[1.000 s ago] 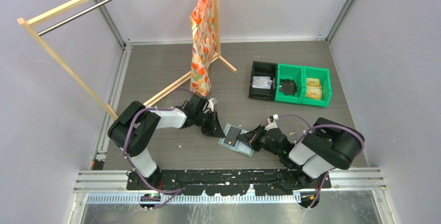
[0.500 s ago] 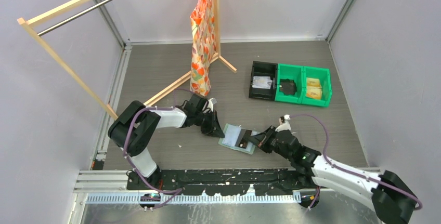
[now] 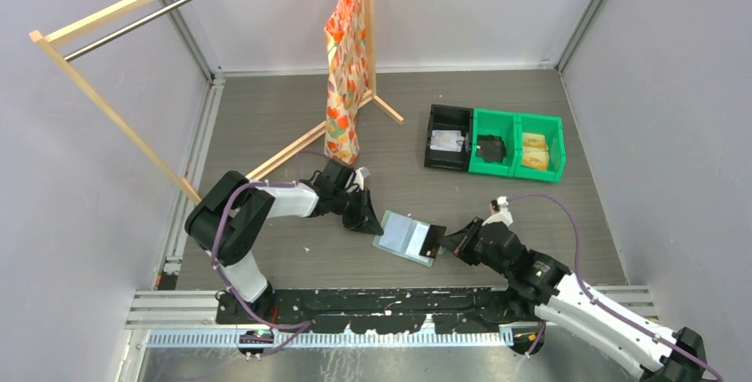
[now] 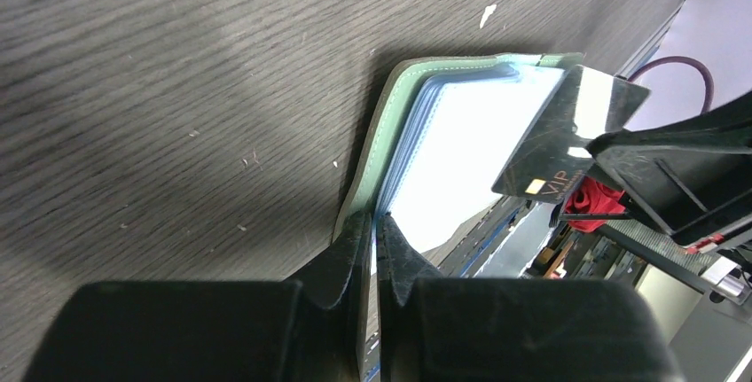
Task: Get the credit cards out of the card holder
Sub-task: Place the credit card in the storage box.
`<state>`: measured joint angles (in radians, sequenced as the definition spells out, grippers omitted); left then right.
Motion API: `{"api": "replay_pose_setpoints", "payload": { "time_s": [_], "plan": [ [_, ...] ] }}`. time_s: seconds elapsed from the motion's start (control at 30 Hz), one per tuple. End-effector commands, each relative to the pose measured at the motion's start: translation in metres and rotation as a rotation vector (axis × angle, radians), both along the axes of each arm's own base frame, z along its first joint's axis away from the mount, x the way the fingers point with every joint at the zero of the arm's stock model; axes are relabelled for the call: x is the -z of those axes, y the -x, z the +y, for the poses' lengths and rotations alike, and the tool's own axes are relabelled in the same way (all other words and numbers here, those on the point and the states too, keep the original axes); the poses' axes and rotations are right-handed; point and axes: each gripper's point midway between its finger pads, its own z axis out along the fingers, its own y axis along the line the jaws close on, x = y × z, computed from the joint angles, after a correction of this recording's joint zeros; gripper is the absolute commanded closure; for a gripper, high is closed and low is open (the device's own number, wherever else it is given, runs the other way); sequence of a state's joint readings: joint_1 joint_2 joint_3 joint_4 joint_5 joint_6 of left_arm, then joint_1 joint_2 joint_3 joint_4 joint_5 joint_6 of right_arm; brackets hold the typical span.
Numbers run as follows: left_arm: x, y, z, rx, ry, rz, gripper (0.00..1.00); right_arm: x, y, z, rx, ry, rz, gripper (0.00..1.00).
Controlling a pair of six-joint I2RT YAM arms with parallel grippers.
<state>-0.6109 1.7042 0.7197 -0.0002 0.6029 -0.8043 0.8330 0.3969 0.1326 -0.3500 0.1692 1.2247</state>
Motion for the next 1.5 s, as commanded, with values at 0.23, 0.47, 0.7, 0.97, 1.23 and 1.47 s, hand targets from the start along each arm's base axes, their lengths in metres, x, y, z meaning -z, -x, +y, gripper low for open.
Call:
{"api": "replay_pose_setpoints", "payload": {
  "time_s": [0.23,0.47,0.7,0.97,1.23,1.47],
  "plan": [
    [0.029,0.006,0.037,-0.047,-0.209,-0.002,0.92,-0.072,-0.016,-0.068,0.171,0.258,-0.162,0.99],
    [0.017,0.005,0.04,-0.057,-0.208,-0.029,0.92,-0.156,-0.048,-0.109,0.406,0.399,-0.308,0.99],
    [0.006,0.006,0.043,-0.064,-0.202,-0.055,0.92,-0.21,-0.105,-0.123,0.576,0.492,-0.334,0.99],
    [-0.009,0.011,0.049,-0.085,-0.192,-0.083,0.92,-0.192,-0.194,-0.162,0.755,0.302,-0.222,0.99],
    [-0.014,0.014,0.056,-0.1,-0.206,-0.105,0.91,-0.179,-0.238,-0.166,0.87,0.235,-0.193,1.0],
    [-0.021,0.015,0.057,-0.108,-0.197,-0.115,0.91,-0.159,-0.254,-0.178,1.047,0.154,-0.159,1.0]
  ]
}}
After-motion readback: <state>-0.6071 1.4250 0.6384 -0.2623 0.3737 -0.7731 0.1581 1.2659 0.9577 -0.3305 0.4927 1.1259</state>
